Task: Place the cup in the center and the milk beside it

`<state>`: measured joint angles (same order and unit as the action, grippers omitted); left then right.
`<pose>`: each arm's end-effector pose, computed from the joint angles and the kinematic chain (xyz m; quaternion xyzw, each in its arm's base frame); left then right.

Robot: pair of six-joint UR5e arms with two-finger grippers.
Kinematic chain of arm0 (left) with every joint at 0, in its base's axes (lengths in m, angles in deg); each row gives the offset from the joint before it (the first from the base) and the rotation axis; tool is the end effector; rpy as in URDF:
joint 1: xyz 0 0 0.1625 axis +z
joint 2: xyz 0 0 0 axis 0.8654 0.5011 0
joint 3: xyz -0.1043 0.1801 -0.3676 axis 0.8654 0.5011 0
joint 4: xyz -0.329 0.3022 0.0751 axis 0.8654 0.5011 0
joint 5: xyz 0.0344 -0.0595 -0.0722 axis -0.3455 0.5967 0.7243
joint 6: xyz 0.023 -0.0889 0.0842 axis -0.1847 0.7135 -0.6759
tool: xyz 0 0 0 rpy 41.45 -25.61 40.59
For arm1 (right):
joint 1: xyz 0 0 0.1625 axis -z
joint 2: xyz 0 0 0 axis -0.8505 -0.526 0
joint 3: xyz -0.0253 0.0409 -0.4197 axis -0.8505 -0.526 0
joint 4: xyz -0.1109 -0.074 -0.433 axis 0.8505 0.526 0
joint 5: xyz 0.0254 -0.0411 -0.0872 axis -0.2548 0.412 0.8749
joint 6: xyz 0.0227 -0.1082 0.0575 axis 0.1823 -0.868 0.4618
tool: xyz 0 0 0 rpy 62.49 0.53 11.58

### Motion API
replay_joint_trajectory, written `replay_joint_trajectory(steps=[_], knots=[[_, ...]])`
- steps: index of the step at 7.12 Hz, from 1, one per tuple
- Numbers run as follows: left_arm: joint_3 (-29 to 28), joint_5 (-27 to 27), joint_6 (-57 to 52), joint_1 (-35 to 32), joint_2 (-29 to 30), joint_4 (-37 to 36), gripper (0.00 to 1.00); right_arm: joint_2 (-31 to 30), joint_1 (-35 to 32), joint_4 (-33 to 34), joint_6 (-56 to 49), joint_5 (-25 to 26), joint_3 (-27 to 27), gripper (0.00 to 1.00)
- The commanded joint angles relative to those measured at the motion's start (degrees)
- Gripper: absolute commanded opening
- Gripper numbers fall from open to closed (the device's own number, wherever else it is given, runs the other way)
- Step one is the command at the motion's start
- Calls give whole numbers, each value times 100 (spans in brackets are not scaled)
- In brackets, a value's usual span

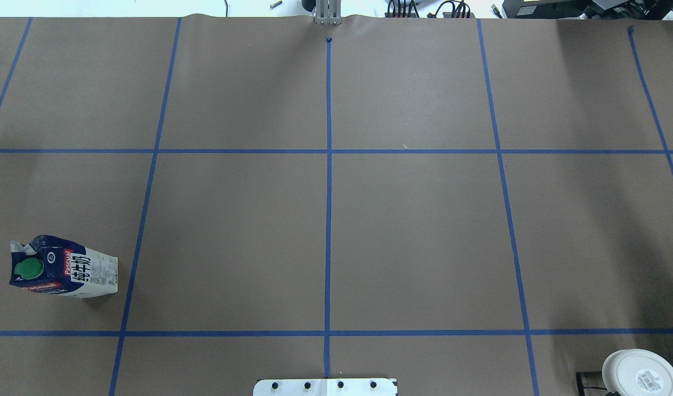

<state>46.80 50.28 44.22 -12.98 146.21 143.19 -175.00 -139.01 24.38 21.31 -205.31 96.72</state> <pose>0.0932 -0.4907 0.4658 0.0748 0.3675 0.0501 0.9256 -0.0379 -0.5339 0.5519 0.0656 -0.3794 -0.0359 0.9222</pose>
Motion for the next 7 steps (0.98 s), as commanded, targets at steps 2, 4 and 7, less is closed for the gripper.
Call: replay_joint_trajectory(steps=[2, 4, 7], knots=[[-2, 14, 18, 14, -57, 232, 99, 5, -12, 213, -86, -144, 19, 100], [6, 14, 19, 14, -74, 233, 99, -31, -3, 152, -33, -74, 11, 100], [15, 127, 27, 5, -127, 233, 99, -31, 136, 143, 11, -127, 72, 100]])
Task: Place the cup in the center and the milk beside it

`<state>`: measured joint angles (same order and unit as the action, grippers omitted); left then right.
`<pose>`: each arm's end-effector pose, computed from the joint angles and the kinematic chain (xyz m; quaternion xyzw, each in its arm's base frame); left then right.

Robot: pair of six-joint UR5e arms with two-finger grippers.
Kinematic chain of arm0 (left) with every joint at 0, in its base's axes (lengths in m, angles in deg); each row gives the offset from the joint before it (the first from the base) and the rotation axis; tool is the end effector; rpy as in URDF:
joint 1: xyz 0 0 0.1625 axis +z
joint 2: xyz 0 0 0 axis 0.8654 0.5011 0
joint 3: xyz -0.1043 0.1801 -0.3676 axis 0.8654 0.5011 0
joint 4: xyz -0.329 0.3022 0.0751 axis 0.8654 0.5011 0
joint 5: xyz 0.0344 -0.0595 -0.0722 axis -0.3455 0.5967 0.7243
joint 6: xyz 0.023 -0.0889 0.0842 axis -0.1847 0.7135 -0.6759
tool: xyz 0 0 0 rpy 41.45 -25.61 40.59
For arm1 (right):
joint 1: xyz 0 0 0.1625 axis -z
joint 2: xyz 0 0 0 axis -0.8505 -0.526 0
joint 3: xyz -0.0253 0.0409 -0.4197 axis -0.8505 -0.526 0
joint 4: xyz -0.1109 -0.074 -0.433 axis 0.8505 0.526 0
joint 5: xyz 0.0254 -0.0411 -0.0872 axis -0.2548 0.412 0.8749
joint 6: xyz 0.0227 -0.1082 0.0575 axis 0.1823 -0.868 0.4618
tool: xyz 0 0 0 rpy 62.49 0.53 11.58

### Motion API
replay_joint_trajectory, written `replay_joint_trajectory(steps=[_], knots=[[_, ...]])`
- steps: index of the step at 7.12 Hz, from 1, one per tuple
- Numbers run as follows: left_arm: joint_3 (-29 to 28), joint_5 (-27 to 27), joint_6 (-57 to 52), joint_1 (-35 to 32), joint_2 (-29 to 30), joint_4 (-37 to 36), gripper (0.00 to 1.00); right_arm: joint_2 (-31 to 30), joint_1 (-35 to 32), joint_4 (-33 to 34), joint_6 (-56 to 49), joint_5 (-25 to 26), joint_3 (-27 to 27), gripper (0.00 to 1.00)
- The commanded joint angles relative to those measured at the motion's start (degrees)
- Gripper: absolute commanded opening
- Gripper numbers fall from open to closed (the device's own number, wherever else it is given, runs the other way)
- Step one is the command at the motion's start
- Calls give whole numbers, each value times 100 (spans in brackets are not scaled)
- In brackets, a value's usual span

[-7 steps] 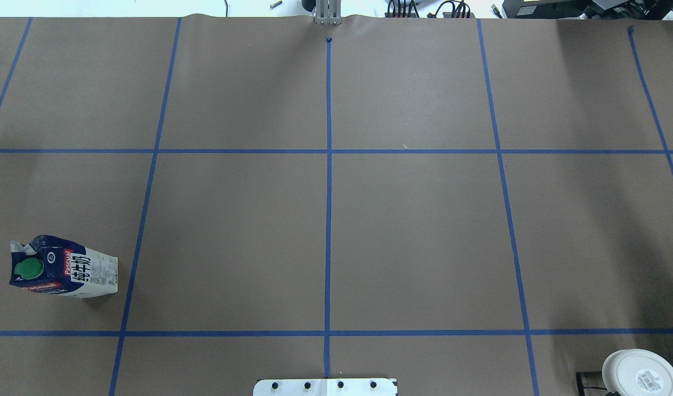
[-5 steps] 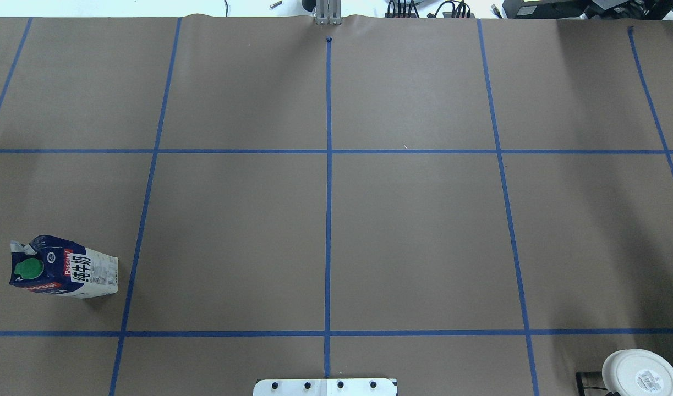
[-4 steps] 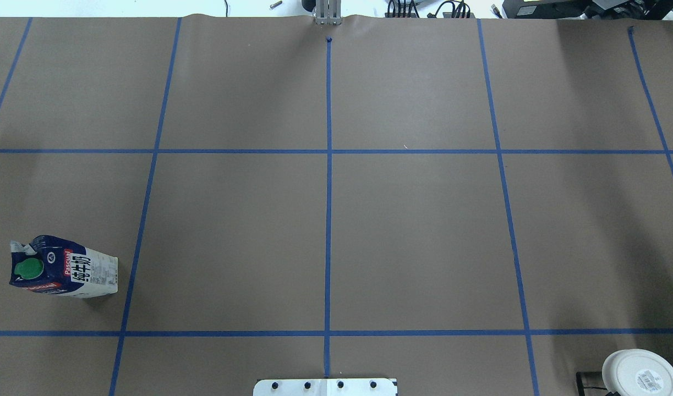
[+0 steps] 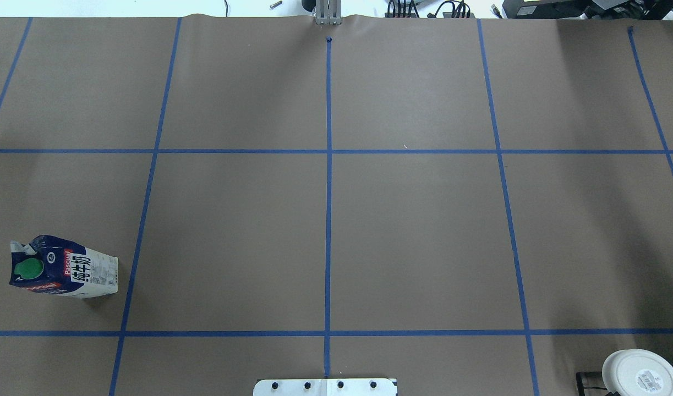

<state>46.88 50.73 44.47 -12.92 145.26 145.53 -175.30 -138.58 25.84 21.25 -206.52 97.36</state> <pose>0.0934 -0.4871 0.4674 0.0839 0.3740 0.0536 0.9221 -0.0430 -0.5290 0.5500 0.0532 -0.3880 -0.0377 0.9194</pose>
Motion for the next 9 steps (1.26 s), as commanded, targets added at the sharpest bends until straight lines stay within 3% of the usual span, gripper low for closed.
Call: replay_joint_trajectory(steps=[1, 3, 5, 7, 8, 9], knots=[[129, 371, 12, -19, -84, -2, 99, -1, 208, -11, 52, 3, 17, 100], [166, 400, 21, -10, -84, -2, 99, -288, 244, -3, 132, -5, 157, 100], [139, 391, 91, -10, -84, -2, 99, -1052, 44, -55, -727, 56, 44, 100], [104, 391, 100, 16, -67, -2, 99, -1170, -886, -81, -1638, 135, -463, 100], [113, 391, 100, 8, -67, -2, 99, -1153, -994, -82, -1888, 100, -806, 100], [122, 391, 100, -10, -75, -2, 99, -1214, -1004, -82, -1864, -39, -809, 100]])
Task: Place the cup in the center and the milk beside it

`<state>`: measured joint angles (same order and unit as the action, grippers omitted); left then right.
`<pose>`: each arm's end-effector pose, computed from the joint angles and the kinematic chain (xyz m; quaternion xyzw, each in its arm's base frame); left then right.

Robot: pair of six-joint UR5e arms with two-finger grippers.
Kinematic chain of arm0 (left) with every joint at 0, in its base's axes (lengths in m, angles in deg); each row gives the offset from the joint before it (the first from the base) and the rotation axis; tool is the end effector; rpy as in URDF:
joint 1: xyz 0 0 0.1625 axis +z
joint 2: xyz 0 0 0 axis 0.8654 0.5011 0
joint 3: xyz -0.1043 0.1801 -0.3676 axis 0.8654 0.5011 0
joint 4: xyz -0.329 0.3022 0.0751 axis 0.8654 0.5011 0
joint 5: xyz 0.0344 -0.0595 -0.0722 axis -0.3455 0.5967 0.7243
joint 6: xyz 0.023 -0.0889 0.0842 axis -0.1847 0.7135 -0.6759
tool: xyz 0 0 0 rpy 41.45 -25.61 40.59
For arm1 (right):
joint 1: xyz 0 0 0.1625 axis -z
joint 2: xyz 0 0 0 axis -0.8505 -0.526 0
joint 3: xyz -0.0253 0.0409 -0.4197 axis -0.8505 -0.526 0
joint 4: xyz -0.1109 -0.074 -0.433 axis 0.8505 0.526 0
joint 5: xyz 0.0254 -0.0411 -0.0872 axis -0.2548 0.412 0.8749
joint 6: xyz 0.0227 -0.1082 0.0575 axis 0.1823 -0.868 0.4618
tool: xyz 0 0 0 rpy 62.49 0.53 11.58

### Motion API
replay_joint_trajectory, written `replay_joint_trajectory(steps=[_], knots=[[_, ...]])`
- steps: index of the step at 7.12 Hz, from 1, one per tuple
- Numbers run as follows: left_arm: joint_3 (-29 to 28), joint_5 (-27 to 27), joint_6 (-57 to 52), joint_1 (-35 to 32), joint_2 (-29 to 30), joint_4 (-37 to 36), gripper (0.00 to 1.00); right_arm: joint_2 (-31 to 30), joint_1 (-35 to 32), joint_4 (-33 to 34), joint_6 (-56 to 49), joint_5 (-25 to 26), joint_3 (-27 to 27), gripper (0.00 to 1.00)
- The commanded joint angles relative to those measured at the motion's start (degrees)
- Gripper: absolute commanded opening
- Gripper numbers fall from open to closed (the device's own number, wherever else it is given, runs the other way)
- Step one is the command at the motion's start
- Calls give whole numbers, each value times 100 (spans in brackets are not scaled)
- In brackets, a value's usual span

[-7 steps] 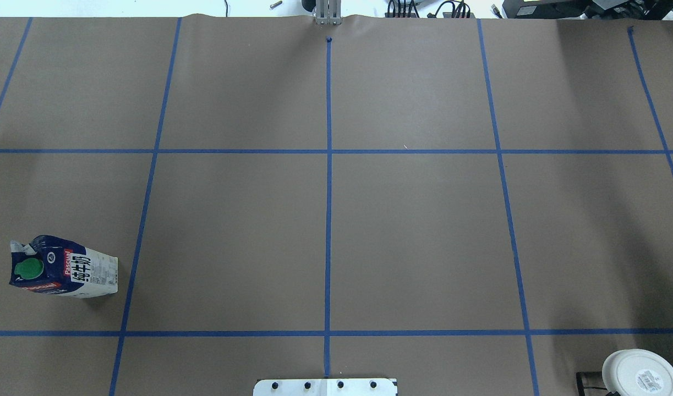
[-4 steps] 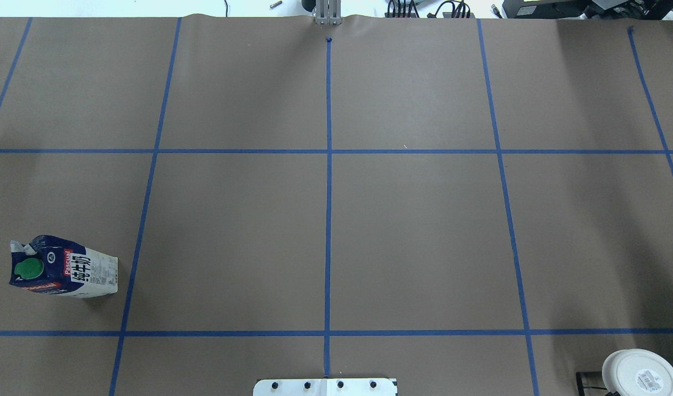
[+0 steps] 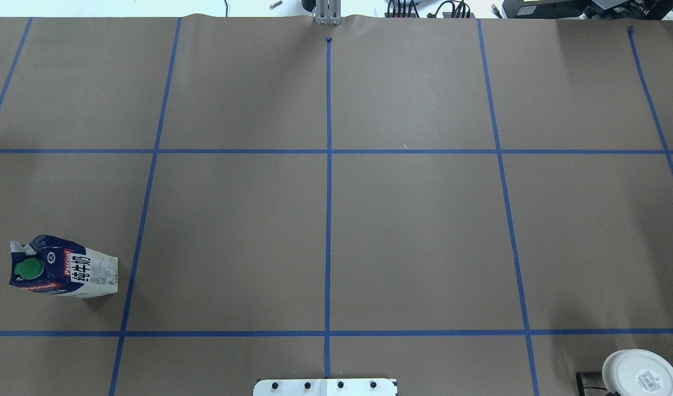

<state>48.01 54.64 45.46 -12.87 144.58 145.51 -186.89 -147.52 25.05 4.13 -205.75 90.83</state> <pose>0.0975 -0.4772 0.4577 0.0714 0.4043 0.0543 0.9102 0.0422 -0.4299 0.7088 -0.0006 -0.3693 -0.0474 0.9281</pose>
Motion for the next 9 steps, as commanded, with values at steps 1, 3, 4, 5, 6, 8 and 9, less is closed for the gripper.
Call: replay_joint_trajectory(steps=[1, 3, 4, 5, 6, 8, 9], knots=[[44, 1, 1, -41, -7, 0, 99, -46, -101, -3, -152, -143, -400, 100], [79, 9, 9, -50, -7, 0, 99, -90, -92, -212, -152, -143, -786, 100], [97, 9, 9, -50, -7, 0, 99, -72, -92, -588, -126, -282, -1024, 100], [106, 18, 9, -50, -7, 0, 99, -63, -84, -609, -117, -466, -1104, 100], [97, 18, 9, -50, -7, 0, 99, -63, -66, -618, -48, -477, -1105, 100], [88, 27, 9, -42, -7, 0, 99, -63, -14, -618, -38, -495, -1123, 100], [79, 27, 9, -42, -7, 0, 99, -63, 48, -618, -38, -503, -1123, 100]])
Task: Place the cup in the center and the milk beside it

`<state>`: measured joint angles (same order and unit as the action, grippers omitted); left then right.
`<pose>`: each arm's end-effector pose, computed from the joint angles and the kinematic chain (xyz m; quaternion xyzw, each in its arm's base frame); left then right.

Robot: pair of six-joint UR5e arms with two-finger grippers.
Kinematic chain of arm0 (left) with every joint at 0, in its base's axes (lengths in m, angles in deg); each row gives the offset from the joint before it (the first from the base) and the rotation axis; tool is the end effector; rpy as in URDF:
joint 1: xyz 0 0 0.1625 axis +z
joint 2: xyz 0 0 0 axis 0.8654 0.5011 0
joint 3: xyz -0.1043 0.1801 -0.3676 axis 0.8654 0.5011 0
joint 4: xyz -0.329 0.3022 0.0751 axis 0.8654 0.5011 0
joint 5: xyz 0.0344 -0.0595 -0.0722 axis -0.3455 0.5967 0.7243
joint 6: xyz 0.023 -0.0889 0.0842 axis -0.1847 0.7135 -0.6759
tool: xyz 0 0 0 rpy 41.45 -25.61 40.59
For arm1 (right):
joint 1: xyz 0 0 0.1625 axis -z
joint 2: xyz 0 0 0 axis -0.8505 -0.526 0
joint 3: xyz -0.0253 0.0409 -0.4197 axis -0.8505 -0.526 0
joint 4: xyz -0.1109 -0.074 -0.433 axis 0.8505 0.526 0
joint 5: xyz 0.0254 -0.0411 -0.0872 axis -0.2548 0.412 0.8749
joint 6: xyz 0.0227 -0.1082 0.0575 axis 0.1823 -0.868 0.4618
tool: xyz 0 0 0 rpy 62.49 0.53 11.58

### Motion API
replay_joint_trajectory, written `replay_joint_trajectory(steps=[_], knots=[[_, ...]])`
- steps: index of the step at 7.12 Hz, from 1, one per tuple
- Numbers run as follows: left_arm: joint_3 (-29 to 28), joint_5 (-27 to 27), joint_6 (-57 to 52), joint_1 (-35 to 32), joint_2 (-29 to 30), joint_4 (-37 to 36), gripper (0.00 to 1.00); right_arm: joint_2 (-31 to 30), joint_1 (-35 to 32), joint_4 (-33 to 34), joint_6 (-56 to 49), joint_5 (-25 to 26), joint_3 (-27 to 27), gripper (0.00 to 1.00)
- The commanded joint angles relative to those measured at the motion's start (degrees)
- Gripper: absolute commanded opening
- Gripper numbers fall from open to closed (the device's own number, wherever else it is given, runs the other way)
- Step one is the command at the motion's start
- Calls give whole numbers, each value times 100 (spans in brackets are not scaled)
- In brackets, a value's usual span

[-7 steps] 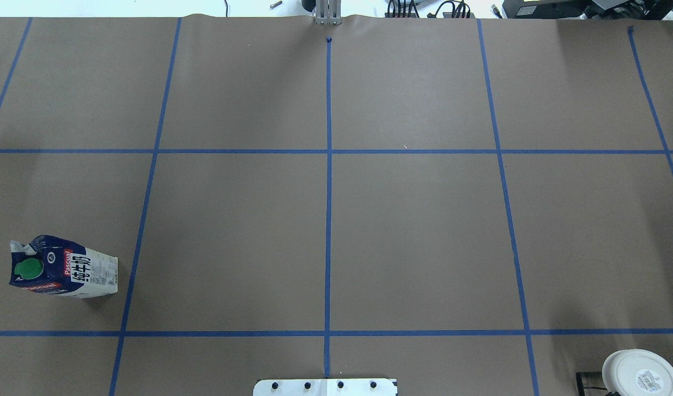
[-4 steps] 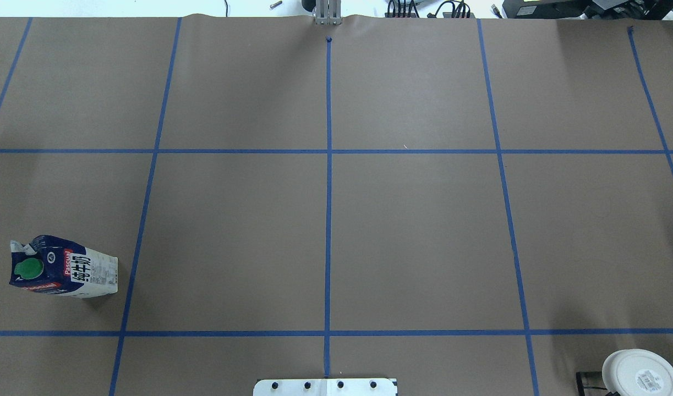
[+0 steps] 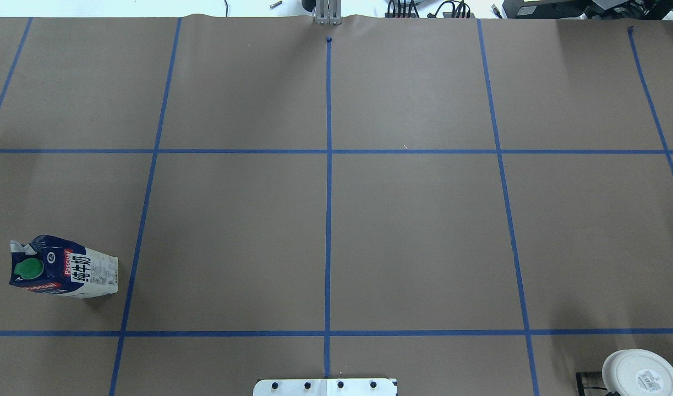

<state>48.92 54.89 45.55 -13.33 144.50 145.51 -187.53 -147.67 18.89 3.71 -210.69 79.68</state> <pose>0.0933 -0.4753 0.4497 0.0784 0.4074 0.0531 0.9083 0.0361 -0.3989 0.7963 -0.0412 -0.4103 -0.0277 0.9106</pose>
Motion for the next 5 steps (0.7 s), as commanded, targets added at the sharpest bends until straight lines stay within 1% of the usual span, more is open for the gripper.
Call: replay_joint_trajectory(steps=[1, 2, 3, 4, 5], knots=[[-12, 1, 0, 4, 0, -9, 99, 0, 141, 6, -4, -2, -17, 100], [-21, 1, 0, 4, 0, -9, 99, 0, 203, -2, -5, 16, -69, 99], [-38, 1, 0, 4, 0, -9, 99, 0, 239, -90, -13, 33, -174, 94], [-47, 1, 0, 22, 0, -9, 99, 0, 256, -221, -13, 42, -332, 50], [-38, 1, 0, 4, 0, -9, 99, 18, 274, -309, -5, 60, -360, 1]])
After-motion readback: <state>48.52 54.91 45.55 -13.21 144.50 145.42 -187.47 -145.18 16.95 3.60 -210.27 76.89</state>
